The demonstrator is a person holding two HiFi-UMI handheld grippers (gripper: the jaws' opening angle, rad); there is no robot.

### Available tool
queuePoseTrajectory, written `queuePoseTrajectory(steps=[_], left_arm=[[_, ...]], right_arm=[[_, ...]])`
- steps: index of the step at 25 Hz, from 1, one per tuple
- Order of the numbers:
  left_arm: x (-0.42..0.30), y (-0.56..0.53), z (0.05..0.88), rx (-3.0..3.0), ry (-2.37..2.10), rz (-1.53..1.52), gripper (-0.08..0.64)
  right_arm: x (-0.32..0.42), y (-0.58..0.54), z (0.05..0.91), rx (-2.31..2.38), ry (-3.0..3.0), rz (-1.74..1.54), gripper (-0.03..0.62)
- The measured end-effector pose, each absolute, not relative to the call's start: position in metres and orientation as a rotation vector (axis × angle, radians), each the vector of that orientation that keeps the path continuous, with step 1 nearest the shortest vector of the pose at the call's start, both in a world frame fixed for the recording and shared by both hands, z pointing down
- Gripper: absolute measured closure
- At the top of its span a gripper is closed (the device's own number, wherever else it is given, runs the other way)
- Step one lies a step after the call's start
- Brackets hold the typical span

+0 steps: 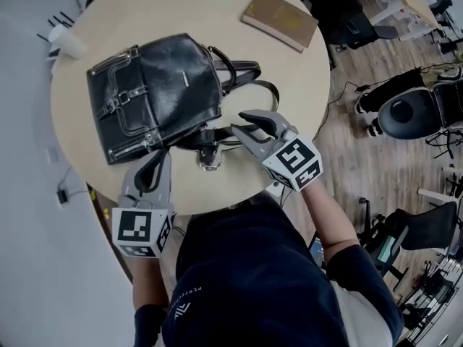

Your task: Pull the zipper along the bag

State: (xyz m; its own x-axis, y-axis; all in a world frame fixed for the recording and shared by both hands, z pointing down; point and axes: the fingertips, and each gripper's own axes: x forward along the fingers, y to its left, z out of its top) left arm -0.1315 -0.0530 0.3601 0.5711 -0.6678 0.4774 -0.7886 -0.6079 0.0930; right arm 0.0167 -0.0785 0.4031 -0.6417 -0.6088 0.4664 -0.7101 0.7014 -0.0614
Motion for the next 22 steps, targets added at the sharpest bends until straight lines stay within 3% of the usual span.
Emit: queuePoseTrajectory(steps=[22], left_arm=[[-0.105, -0.079, 0.373, 2.241, -1.464, 0.656, 0.525]], right_arm=[[-0.01, -0.116, 0.442, 0.533, -2.617, 0.25, 0.48]])
